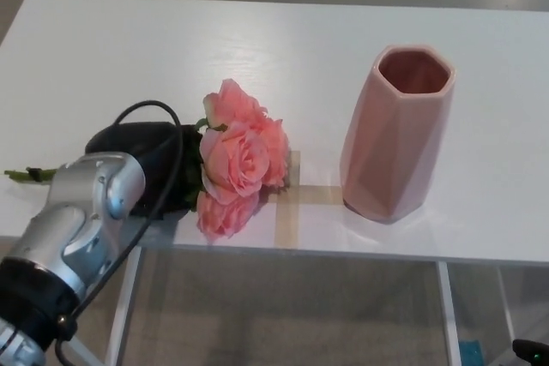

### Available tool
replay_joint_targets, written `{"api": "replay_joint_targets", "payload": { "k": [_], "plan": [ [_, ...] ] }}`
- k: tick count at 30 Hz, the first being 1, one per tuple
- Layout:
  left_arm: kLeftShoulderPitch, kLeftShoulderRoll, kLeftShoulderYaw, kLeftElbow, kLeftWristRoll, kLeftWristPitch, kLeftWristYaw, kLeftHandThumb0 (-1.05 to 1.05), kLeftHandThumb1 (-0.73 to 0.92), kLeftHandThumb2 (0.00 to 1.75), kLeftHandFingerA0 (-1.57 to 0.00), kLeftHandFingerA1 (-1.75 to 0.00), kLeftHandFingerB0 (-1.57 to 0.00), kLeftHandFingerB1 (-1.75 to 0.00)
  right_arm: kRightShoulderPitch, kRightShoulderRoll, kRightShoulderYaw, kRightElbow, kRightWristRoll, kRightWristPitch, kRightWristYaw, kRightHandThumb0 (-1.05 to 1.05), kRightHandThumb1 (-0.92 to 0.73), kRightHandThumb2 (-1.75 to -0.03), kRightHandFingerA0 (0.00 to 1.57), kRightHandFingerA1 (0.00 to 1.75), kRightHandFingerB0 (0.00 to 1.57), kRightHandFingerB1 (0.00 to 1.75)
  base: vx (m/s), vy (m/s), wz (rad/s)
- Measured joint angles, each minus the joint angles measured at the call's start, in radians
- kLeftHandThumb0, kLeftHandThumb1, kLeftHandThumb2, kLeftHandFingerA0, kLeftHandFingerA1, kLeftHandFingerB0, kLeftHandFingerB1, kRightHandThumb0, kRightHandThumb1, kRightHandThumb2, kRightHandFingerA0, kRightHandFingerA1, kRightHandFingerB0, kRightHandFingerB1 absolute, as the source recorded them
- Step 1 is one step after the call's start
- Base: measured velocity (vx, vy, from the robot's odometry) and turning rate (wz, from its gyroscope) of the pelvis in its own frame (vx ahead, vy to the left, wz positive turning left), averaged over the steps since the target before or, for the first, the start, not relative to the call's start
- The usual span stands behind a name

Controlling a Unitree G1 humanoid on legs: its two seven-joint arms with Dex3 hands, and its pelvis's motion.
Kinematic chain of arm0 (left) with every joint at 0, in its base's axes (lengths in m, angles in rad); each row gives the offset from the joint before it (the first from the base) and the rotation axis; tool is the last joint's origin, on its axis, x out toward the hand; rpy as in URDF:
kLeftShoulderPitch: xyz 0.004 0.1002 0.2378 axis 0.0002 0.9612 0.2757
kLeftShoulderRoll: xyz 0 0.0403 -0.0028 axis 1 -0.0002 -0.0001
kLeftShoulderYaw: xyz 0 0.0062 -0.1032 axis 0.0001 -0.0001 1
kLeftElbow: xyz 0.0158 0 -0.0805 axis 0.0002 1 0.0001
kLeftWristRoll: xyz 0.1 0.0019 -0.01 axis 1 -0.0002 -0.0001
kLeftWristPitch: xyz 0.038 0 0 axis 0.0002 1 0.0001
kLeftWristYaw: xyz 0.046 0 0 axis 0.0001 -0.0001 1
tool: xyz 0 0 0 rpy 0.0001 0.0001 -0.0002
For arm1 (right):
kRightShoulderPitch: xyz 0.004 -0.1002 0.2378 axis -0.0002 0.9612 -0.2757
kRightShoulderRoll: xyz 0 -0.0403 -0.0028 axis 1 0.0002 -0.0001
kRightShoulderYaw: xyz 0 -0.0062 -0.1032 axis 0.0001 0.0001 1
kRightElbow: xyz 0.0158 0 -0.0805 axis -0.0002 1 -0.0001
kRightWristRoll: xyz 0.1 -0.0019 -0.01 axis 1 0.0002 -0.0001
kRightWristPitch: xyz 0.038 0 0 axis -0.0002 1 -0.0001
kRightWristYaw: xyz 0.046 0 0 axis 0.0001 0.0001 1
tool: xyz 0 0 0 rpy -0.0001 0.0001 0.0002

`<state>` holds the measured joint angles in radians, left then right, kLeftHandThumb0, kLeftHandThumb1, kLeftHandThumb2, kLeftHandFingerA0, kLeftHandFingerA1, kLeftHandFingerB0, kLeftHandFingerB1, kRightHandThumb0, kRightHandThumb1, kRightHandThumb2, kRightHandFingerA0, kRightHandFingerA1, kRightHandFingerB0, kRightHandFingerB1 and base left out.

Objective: Use the left hand to pick up the rose and then lift and insert it into the pink vase.

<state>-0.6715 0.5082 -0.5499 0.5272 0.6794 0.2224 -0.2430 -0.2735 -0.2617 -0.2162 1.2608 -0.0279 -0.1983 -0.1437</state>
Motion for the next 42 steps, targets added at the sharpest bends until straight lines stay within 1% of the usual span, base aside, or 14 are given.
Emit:
{"api": "replay_joint_targets", "payload": {
  "k": [1, 2, 10, 18, 21, 22, 24, 26, 28, 30, 33, 36, 38, 42],
  "plan": [
    [-0.009, -0.004, -0.010, 0.020, 0.012, -0.005, 0.019, -0.24, 0.71, 0.64, -0.73, -1.45, -0.59, -0.42, 0.000, 0.000, -0.001, 0.000, 0.000, 0.000, 0.001, -0.26, -0.59, -0.57, 0.69, 0.44, 0.60, 0.41, 0.00, 0.000, 0.00],
    [-0.017, -0.007, -0.016, 0.036, 0.021, -0.009, 0.032, -0.24, 0.71, 0.63, -0.71, -1.48, -0.59, -0.42, 0.000, 0.000, -0.001, 0.000, 0.001, 0.000, 0.002, -0.26, -0.59, -0.57, 0.69, 0.44, 0.59, 0.41, 0.00, 0.000, 0.00],
    [-0.021, -0.022, -0.008, 0.065, 0.057, -0.038, 0.116, -0.26, 0.75, 0.63, -0.78, -1.27, -0.54, -0.40, -0.005, -0.001, -0.004, 0.000, 0.001, 0.001, 0.007, -0.27, -0.59, -0.58, 0.68, 0.44, 0.59, 0.41, 0.00, 0.000, 0.00],
    [0.011, -0.015, 0.043, 0.033, 0.053, -0.073, 0.152, -0.21, 0.77, 0.64, -0.76, -1.33, -0.53, -0.40, -0.006, -0.001, 0.000, 0.000, 0.001, 0.003, 0.010, -0.26, -0.60, -0.58, 0.68, 0.44, 0.58, 0.41, 0.00, 0.000, 0.00],
    [0.017, -0.013, 0.088, 0.030, 0.036, -0.097, 0.159, -0.20, 0.77, 0.65, -0.73, -1.39, -0.60, -0.42, -0.006, -0.002, 0.002, 0.000, 0.001, 0.003, 0.012, -0.26, -0.60, -0.58, 0.68, 0.44, 0.59, 0.41, 0.00, 0.000, 0.00],
    [0.021, -0.013, 0.116, 0.024, 0.022, -0.108, 0.162, -0.21, 0.78, 0.66, -0.72, -1.47, -0.77, -0.50, -0.006, -0.003, 0.004, 0.000, 0.001, 0.004, 0.012, -0.25, -0.60, -0.58, 0.68, 0.43, 0.59, 0.41, 0.00, 0.000, 0.00],
    [0.029, -0.014, 0.163, 0.002, 0.001, -0.127, 0.170, -0.19, 0.77, 0.65, -0.71, -1.50, -0.84, -0.56, -0.006, -0.004, 0.008, 0.000, 0.000, 0.005, 0.012, -0.25, -0.60, -0.58, 0.68, 0.43, 0.60, 0.42, 0.00, 0.000, 0.00],
    [0.033, -0.017, 0.211, -0.026, -0.020, -0.145, 0.181, -0.19, 0.76, 0.65, -0.70, -1.51, -0.87, -0.64, -0.006, -0.004, 0.010, 0.000, 0.000, 0.006, 0.012, -0.25, -0.60, -0.58, 0.68, 0.43, 0.60, 0.42, 0.00, 0.000, 0.00],
    [0.034, -0.022, 0.260, -0.063, -0.040, -0.163, 0.195, -0.20, 0.76, 0.64, -0.70, -1.52, -0.76, -0.49, -0.006, -0.004, 0.012, 0.000, -0.001, 0.006, 0.012, -0.26, -0.60, -0.58, 0.68, 0.43, 0.60, 0.42, 0.00, 0.000, 0.00],
    [0.033, -0.032, 0.308, -0.109, -0.062, -0.178, 0.207, -0.21, 0.76, 0.65, -0.71, -1.53, -0.77, -0.49, -0.006, -0.004, 0.013, 0.000, -0.001, 0.006, 0.012, -0.26, -0.60, -0.58, 0.69, 0.43, 0.61, 0.42, 0.00, 0.000, 0.00],
    [0.029, -0.053, 0.372, -0.184, -0.096, -0.194, 0.212, -0.25, 0.74, 0.64, -0.73, -1.53, -0.85, -0.55, -0.006, -0.004, 0.013, 0.000, -0.001, 0.006, 0.012, -0.26, -0.60, -0.58, 0.69, 0.43, 0.61, 0.42, 0.00, 0.000, 0.00],
    [0.007, -0.064, 0.427, -0.249, -0.142, -0.209, 0.205, -0.22, 0.74, 0.65, -0.74, -1.53, -0.79, -0.91, -0.006, -0.006, 0.012, 0.000, 0.000, 0.006, 0.012, -0.25, -0.60, -0.58, 0.71, 0.44, 0.62, 0.42, 0.00, 0.000, 0.00],
    [-0.011, -0.072, 0.452, -0.283, -0.171, -0.215, 0.194, -0.21, 0.76, 0.62, -0.76, -1.51, -0.75, -1.00, -0.005, -0.007, 0.012, 0.000, 0.000, 0.007, 0.012, -0.25, -0.60, -0.58, 0.71, 0.44, 0.62, 0.42, 0.00, 0.000, 0.00],
    [-0.058, -0.107, 0.496, -0.359, -0.231, -0.204, 0.160, -0.21, 0.78, 0.63, -0.79, -1.47, -0.74, -1.03, -0.004, -0.011, 0.014, 0.001, 0.000, 0.007, 0.013, -0.25, -0.60, -0.58, 0.72, 0.44, 0.62, 0.42, 0.00, 0.000, 0.00]
  ]
}}
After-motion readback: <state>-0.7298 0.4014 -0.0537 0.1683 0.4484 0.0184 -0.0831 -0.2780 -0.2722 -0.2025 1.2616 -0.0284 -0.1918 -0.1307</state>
